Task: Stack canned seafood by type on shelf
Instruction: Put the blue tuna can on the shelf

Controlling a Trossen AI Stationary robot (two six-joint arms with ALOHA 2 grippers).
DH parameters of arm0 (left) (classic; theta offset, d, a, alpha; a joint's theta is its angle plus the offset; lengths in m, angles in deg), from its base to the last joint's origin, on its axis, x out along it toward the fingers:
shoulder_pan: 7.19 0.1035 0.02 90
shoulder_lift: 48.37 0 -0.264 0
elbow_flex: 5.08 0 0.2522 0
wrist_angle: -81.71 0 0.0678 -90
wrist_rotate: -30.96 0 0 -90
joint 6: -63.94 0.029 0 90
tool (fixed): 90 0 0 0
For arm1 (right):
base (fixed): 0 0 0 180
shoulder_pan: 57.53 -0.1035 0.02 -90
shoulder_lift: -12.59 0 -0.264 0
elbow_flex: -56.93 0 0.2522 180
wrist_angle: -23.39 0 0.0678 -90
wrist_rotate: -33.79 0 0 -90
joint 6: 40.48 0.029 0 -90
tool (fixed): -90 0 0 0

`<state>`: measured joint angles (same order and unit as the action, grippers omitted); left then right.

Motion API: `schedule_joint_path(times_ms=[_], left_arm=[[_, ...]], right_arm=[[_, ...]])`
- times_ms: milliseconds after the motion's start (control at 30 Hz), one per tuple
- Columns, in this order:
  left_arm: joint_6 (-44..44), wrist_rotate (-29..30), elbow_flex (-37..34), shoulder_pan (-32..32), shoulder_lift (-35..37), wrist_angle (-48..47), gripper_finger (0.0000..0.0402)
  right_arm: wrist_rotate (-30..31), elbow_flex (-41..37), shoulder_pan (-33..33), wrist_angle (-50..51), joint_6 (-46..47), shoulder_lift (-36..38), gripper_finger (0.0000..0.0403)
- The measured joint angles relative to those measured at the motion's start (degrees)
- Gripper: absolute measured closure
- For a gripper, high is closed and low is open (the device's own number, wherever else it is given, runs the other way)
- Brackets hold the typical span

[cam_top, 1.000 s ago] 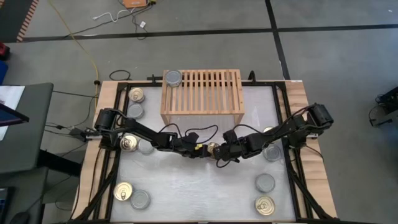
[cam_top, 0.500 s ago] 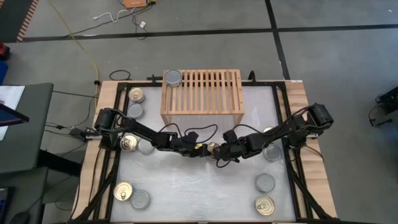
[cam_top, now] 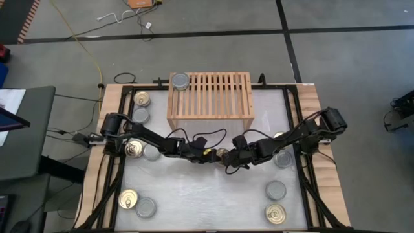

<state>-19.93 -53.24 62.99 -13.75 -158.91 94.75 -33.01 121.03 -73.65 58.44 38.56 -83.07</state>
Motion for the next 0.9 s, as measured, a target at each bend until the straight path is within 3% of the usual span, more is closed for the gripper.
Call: schedule_joint_path(times_ms=[567,900], left_arm=[[-0.02,0.81,-0.04,0.08,-0.21,1.79,0.0162],[-1.25,0.62,-0.04,0.12,-0.21,2.16,0.0213]], right_arm=[[0.20,-0.10,-0.07,-3.18,-1.52,0.02,0.0383],[-0.39,-0.27,-0.09,-2.66,-3.15,2.41,0.0365]])
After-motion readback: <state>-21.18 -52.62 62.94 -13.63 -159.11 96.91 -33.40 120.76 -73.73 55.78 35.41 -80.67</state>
